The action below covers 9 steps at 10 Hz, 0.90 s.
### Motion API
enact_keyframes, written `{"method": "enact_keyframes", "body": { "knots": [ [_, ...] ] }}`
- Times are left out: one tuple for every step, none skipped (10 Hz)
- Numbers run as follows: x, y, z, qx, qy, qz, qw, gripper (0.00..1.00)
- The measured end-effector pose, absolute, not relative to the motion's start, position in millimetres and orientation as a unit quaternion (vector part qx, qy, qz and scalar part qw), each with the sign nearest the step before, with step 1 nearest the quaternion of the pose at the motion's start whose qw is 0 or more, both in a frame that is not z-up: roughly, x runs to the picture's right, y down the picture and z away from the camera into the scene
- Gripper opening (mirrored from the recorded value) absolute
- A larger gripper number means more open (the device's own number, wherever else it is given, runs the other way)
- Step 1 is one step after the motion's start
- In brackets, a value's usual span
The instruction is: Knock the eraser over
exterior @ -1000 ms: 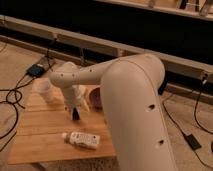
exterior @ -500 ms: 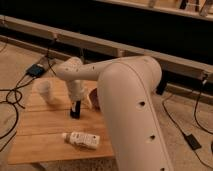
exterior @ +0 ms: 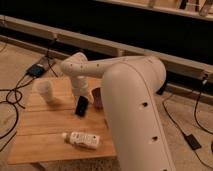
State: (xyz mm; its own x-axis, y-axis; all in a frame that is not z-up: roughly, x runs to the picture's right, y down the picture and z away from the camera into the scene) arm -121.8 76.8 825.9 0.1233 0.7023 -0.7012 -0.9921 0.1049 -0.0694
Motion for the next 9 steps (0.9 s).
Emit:
{"method": "enact_keyframes", "body": {
  "knots": [
    [-123.5, 74.6, 824.3, -0.281, 0.254, 0.611, 0.695, 0.65],
    [-122.7, 75.0, 824.6, -0.281, 0.254, 0.612, 0.695, 0.65],
    [-124.5, 75.0, 824.4, -0.281, 0.254, 0.611, 0.695, 0.65],
    [-124.5, 75.0, 824.4, -0.281, 0.254, 0.611, 0.695, 0.65],
    [-124.3, 75.3, 824.4, -0.281, 0.254, 0.611, 0.695, 0.65],
    [-124.3, 75.2, 824.3, -0.281, 0.254, 0.611, 0.695, 0.65],
    [-124.3, 75.2, 824.3, -0.281, 0.254, 0.611, 0.695, 0.65],
    [-124.2, 75.2, 824.4, -0.281, 0.254, 0.611, 0.695, 0.65],
    [-124.0, 75.1, 824.3, -0.281, 0.254, 0.611, 0.695, 0.65]
  ]
}}
